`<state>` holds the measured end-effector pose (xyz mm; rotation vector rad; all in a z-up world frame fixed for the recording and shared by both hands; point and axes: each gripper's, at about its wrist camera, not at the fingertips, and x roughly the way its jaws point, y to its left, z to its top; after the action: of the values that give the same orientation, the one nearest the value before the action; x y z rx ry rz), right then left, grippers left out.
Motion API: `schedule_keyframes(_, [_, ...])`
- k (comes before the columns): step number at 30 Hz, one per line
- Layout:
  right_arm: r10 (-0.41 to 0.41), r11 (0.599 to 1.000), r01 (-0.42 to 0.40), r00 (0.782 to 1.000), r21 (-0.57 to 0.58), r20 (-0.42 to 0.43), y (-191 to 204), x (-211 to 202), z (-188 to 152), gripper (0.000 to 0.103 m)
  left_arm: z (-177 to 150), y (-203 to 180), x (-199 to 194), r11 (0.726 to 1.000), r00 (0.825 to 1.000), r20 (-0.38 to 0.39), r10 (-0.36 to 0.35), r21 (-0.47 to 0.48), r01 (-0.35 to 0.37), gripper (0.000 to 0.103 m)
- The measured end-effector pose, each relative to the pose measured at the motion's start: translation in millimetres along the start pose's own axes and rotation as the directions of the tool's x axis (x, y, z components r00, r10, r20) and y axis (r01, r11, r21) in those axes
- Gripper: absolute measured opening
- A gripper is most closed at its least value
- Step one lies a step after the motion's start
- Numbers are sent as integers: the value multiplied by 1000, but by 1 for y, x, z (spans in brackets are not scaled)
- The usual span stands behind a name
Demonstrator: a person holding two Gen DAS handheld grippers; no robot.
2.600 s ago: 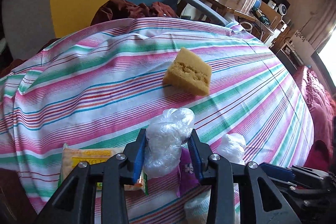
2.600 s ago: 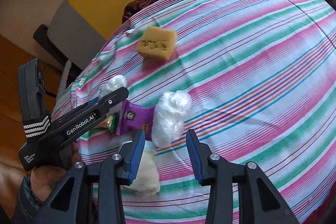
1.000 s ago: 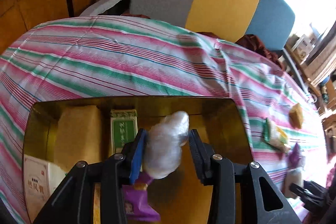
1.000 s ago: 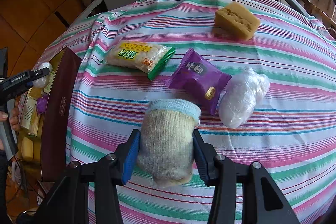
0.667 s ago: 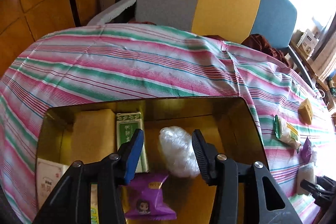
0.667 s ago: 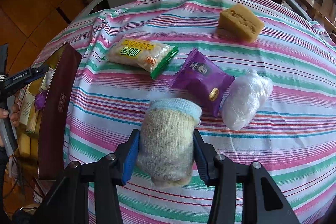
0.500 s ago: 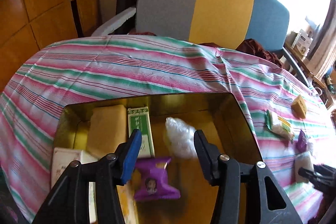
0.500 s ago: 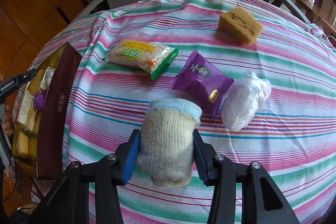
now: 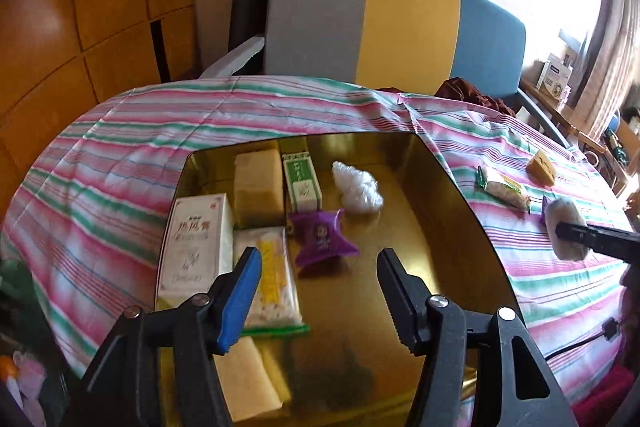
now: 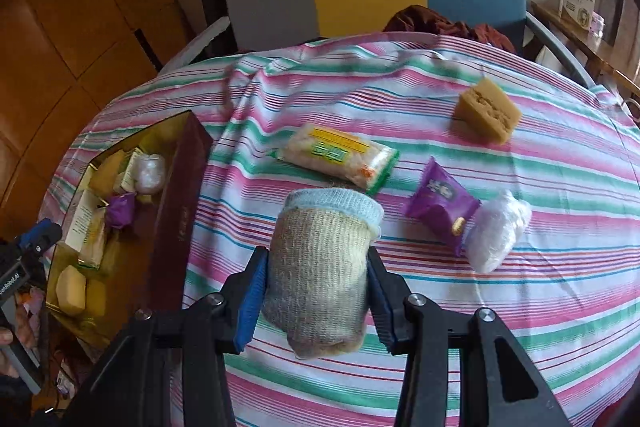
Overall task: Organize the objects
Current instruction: 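Carry the white sock roll into the gold tray and open the right tool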
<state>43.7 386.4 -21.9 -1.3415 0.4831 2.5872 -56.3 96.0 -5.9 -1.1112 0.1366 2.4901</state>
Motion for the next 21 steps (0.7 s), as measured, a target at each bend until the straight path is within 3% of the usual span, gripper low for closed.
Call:
schedule_keyframes(12, [77,973,-77,997,-219,-11,124,30,48,47,-19,29,-18,999,999,35,14,-48,-12,62])
schedule_keyframes(21, [-31,943,11,998,-332,-56,179,95,76,47,-28,52,-16,994,1000,19,9,-107,-7,62])
